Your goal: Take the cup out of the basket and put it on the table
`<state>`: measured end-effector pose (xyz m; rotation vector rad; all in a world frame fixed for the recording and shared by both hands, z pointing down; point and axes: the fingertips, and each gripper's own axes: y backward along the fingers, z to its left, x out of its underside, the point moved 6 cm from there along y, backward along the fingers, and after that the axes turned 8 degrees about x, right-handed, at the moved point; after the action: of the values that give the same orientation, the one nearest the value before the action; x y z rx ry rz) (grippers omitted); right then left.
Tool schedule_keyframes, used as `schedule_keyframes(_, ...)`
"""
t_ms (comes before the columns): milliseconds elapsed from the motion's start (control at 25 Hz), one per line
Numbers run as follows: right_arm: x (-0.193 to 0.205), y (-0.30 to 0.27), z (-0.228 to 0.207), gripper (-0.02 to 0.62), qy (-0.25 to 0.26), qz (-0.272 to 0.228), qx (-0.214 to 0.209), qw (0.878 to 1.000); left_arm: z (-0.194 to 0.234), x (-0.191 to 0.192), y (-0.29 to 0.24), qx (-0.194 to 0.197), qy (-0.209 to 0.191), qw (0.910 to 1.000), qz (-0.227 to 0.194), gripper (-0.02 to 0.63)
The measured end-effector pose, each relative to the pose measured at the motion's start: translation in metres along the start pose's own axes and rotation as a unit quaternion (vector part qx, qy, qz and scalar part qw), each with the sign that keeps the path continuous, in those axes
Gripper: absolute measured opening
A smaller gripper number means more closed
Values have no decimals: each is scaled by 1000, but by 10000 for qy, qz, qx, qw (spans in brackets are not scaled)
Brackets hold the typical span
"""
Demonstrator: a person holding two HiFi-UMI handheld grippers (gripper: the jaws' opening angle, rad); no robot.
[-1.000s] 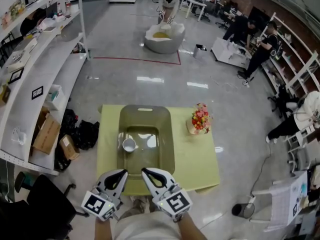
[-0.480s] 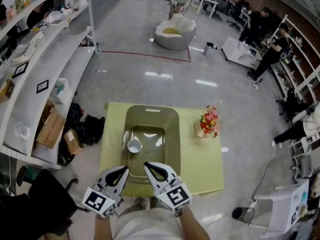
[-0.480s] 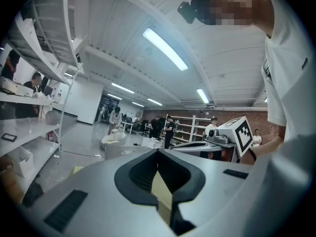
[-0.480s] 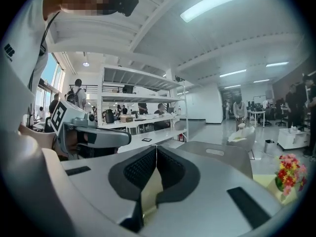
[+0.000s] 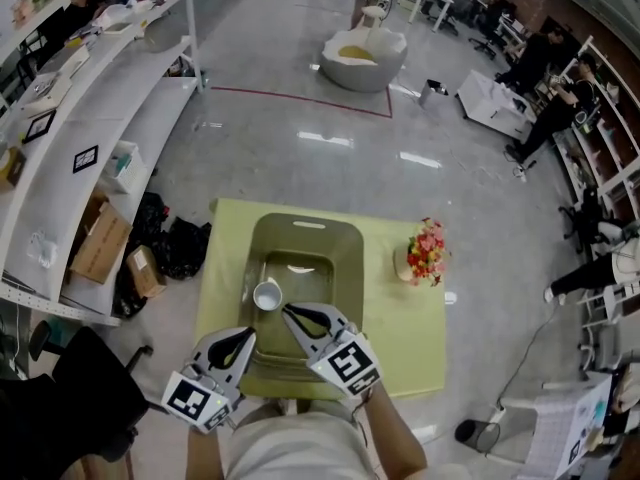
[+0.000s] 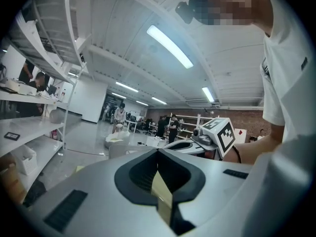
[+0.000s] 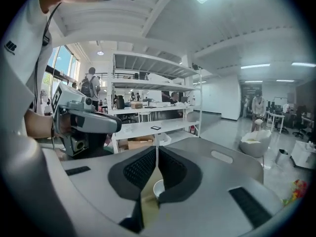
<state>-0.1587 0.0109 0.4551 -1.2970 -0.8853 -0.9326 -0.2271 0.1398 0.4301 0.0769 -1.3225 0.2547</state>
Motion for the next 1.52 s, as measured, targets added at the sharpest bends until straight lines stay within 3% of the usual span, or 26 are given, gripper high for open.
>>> schedule_keyframes(320, 12, -45, -16, 16, 460, 466, -605, 9960, 12, 0, -4, -204, 99, 9997, -12, 8)
schedule_keyframes(480, 28, -69, -16, 93, 802, 833, -923, 9890, 16, 0, -3, -288, 133, 9995, -9, 8)
schedule_keyframes(760, 67, -105, -13, 258, 1375, 1624, -1493, 9656, 20, 3, -3, -408, 178, 9990, -19, 8)
schedule_keyframes(960, 90, -122, -7, 339, 1692, 2009, -1816, 9476, 22, 3, -3, -451, 193, 9988, -18, 8)
schedule_keyframes(1280, 128, -149, -3, 403, 2251, 2516, -1996, 9199, 22, 4, -5, -477, 219, 9986, 27, 8)
schedule_keyframes(1520, 148, -164, -1, 417, 2303, 2736, -2156, 9087, 23, 6, -3, -512, 243, 9984, 53, 8)
